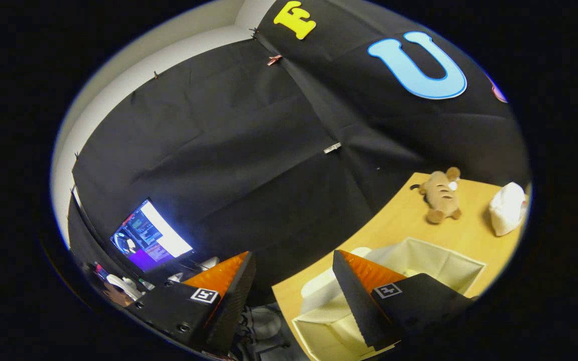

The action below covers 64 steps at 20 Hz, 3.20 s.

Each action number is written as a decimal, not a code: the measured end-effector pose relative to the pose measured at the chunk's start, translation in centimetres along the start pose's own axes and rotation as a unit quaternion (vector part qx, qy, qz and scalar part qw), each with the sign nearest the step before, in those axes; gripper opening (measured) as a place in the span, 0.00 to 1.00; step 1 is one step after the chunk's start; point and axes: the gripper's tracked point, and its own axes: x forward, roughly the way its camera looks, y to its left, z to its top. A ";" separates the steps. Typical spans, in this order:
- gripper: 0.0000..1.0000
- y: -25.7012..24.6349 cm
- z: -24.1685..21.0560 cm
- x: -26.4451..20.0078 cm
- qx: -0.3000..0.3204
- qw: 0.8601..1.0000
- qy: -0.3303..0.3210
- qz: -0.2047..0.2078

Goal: Open the storage box then place both shoes into the box .Put the left shoe in first, then the right shoe, with the right side of both shoes facing outward in a uniform manner.

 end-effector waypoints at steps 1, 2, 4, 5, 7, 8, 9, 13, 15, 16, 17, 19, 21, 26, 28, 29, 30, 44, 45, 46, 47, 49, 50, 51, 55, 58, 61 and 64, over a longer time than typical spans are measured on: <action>0.96 -0.6 0.1 -1.5 -0.005 1.000 -0.005 -0.013; 0.96 -1.1 0.3 -3.0 -0.009 1.000 -0.012 -0.027; 0.96 -2.8 0.6 -6.4 -0.026 0.998 -0.024 -0.061; 0.96 -3.7 0.5 -8.3 -0.036 0.996 -0.027 -0.079; 0.96 -5.6 0.1 -11.9 -0.053 0.991 -0.033 -0.118; 0.96 -6.6 -0.3 -13.8 -0.057 0.988 -0.034 -0.139; 0.96 -7.7 -0.8 -15.6 -0.060 0.984 -0.034 -0.162; 0.96 -12.4 -5.2 -22.5 -0.039 0.964 -0.008 -0.262; 0.96 -14.5 -8.4 -25.9 -0.015 0.952 0.014 -0.305; 0.96 -15.5 -10.2 -27.2 -0.003 0.946 0.026 -0.324; 0.96 -16.5 -12.1 -28.5 0.009 0.939 0.041 -0.343; 0.96 -18.6 -15.9 -30.4 0.023 0.922 0.075 -0.379; 0.92 -20.6 -19.2 -31.8 0.021 0.907 0.107 -0.407; 0.81 -25.2 -25.0 -32.4 0.017 0.881 0.168 -0.443; 0.77 -27.1 -25.9 -32.5 0.020 0.873 0.179 -0.454; 0.77 -28.1 -26.3 -32.3 0.020 0.869 0.181 -0.460; 0.75 -28.9 -26.5 -32.1 0.023 0.867 0.185 -0.463; 0.05 -27.5 -21.9 -32.2 0.072 0.845 0.128 -0.515; 0.05 -26.7 -20.5 -32.1 0.071 0.846 0.118 -0.515; 0.05 -26.0 -18.9 -31.8 0.073 0.848 0.110 -0.514; 0.05 -25.1 -17.3 -31.4 0.076 0.850 0.099 -0.512; 0.05 -23.3 -13.4 -30.0 0.084 0.856 0.073 -0.505; 0.05 -22.3 -11.3 -29.1 0.088 0.860 0.058 -0.500; 0.05 -21.1 -9.4 -28.0 0.092 0.864 0.044 -0.493; 0.05 -17.3 -3.7 -22.3 0.111 0.881 0.014 -0.459; 0.05 -15.6 -2.1 -17.1 0.127 0.888 0.009 -0.441; 0.05 -14.1 -2.7 -12.1 0.132 0.890 0.022 -0.437; 0.05 -13.3 -5.6 -7.5 0.145 0.886 0.044 -0.438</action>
